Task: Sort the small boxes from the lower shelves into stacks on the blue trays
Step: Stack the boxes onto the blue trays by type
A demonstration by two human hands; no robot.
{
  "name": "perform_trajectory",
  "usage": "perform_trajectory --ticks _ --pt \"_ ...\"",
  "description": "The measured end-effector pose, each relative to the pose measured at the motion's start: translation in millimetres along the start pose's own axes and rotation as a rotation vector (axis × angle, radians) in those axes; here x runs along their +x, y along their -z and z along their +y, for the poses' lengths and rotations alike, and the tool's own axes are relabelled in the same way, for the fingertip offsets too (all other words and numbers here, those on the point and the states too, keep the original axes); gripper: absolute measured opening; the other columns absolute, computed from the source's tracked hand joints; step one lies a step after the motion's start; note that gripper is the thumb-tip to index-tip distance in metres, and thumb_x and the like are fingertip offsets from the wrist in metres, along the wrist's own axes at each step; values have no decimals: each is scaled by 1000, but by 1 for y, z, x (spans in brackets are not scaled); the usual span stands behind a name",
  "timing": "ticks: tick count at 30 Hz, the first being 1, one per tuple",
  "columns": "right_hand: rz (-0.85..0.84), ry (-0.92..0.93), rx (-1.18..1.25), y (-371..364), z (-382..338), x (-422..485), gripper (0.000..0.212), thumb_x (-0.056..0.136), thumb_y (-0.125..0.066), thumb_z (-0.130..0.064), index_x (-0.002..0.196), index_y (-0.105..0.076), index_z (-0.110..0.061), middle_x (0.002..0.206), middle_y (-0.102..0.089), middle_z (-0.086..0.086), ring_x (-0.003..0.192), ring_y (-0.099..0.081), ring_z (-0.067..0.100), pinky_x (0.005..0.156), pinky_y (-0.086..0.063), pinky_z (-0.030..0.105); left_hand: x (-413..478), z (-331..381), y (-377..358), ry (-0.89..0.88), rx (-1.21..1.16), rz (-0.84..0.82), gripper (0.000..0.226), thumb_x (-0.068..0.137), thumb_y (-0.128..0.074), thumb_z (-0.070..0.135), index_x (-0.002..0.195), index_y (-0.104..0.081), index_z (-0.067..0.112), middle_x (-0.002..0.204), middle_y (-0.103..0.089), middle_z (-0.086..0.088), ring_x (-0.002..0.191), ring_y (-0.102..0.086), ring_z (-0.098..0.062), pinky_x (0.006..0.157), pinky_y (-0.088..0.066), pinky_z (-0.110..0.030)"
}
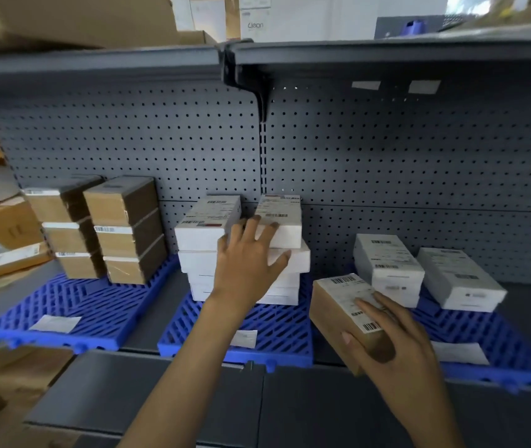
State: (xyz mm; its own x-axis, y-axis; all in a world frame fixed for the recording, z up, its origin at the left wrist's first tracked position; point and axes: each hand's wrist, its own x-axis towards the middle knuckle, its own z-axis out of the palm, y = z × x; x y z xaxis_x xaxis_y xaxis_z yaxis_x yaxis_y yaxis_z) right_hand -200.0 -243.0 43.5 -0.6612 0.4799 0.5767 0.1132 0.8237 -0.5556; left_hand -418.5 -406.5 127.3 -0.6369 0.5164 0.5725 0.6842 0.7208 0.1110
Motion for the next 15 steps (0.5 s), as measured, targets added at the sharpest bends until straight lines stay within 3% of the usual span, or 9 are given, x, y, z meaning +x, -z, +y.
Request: perform_trajectory --ticks 9,15 --pt "-31 0 -57 -39 -115 -46 58 79 -56 -71 134 -55 -53 151 -34 -35 132 -44 18 97 -52 52 -100 -120 64 -42 -34 16 54 97 -49 54 144 -50 28 148 -46 0 136 -42 -28 101 -47 -55" --pt "-41 66 0 -88 -197 -60 55 79 -61 -67 132 -57 -52 150 -36 -35 129 -45 13 96 -52 46 -154 -208 96 65 -16 -26 52 98 -54 51 144 -51 27 151 -46 1 140 -40 -27 102 -45 -54"
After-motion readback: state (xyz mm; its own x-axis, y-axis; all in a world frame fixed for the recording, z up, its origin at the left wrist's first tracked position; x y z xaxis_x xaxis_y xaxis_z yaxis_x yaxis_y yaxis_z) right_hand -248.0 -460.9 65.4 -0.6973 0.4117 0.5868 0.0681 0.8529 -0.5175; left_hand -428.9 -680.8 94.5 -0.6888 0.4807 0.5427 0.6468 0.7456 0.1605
